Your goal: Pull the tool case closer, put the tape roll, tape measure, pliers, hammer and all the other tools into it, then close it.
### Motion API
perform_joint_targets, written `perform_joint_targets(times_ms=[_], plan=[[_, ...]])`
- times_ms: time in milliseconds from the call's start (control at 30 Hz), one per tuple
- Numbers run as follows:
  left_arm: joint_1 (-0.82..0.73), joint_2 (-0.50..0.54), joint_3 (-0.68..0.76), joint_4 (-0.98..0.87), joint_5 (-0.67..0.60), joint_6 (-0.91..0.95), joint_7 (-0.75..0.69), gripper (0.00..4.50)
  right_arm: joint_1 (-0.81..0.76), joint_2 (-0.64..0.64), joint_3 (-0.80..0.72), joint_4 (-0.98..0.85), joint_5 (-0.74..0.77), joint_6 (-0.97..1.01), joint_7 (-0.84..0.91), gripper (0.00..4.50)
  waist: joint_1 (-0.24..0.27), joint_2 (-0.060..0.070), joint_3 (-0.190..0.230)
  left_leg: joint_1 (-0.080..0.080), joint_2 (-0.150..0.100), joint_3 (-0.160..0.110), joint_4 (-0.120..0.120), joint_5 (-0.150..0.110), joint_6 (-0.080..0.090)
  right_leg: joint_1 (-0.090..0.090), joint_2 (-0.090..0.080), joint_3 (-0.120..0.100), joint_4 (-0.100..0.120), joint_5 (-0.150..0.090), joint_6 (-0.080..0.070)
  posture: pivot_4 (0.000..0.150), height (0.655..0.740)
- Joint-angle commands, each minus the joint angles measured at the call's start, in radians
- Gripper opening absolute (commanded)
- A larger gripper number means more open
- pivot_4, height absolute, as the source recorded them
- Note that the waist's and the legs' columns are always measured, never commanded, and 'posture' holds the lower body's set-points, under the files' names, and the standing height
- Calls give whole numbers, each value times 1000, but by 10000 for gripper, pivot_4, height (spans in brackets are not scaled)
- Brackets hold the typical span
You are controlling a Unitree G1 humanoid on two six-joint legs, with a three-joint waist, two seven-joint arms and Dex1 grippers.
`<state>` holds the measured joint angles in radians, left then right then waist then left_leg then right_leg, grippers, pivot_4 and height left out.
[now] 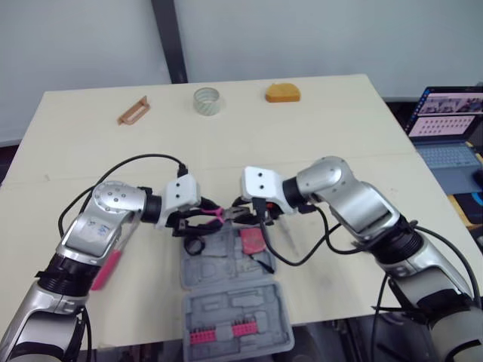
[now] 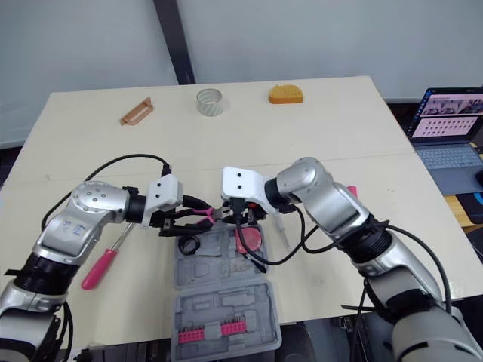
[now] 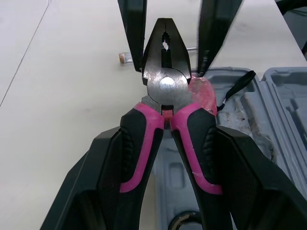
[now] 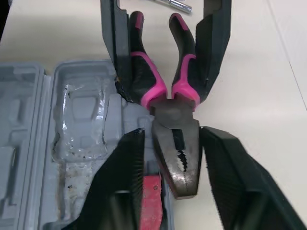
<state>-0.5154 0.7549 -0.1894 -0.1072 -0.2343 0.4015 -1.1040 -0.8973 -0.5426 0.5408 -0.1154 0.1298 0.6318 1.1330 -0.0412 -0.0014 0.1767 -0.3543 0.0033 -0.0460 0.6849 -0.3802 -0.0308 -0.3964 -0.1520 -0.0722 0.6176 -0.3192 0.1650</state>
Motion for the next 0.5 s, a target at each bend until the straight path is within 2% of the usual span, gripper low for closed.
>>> perform_joint_targets(times_ms=[33,500], plan=[[-9,-9,11,-34,-5,-5,1,23331,-15,12,-6,2,-19,-24,8,22028,0,0,0,0,0,0,0,0,0,0,0,0,0,0,0,1500,7400],[-19,-26,4,-23,6,-6,3,23331,-10,36,-14,9,-38,-38,26,22028,-1,0,0,0,0,0,0,0,0,0,0,0,1,0,0,1500,7400]])
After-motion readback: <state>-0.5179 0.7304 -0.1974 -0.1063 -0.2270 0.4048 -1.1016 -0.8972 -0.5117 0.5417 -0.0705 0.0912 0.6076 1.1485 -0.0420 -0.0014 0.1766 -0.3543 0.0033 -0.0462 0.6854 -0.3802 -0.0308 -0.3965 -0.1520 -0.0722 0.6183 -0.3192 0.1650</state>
